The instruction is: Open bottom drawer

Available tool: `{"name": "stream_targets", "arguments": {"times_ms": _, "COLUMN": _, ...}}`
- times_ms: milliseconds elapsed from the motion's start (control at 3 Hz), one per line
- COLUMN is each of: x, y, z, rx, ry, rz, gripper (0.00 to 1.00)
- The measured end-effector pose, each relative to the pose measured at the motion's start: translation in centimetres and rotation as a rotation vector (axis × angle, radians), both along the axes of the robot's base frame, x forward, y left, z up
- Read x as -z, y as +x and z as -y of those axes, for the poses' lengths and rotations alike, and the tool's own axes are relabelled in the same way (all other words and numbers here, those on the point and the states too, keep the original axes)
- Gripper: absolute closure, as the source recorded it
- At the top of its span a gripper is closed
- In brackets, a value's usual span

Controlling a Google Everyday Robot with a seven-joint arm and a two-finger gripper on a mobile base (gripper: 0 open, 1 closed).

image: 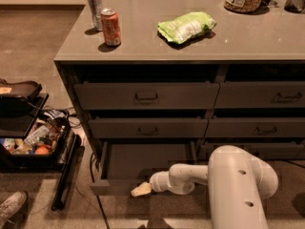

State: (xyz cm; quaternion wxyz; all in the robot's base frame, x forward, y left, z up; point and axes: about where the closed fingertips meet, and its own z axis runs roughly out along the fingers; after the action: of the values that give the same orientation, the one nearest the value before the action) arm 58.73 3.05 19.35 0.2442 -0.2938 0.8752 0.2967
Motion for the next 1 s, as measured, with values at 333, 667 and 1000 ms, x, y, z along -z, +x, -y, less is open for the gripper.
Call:
{"name": "stream_targets", "arguments": {"times_ms": 333, "x": 0.0, "y": 0.0, "z": 0.0, "rx": 0.0, "ry": 0.0, "rz": 0.0, "gripper": 0.0}}
{"name": "stream_targets", "arguments": {"times_ms": 667, "x": -0.8, "y": -0.4, "z": -0.5, "rx": -0.001, "ry": -0.037, "rz": 0.056, "gripper": 0.0}}
{"name": "stream_targets", "arguments": {"times_ms": 1000, "x": -2.2, "y": -2.8, "z": -3.2, "rx": -0.05, "ry": -0.101, "rz": 0.15, "gripper": 0.0}}
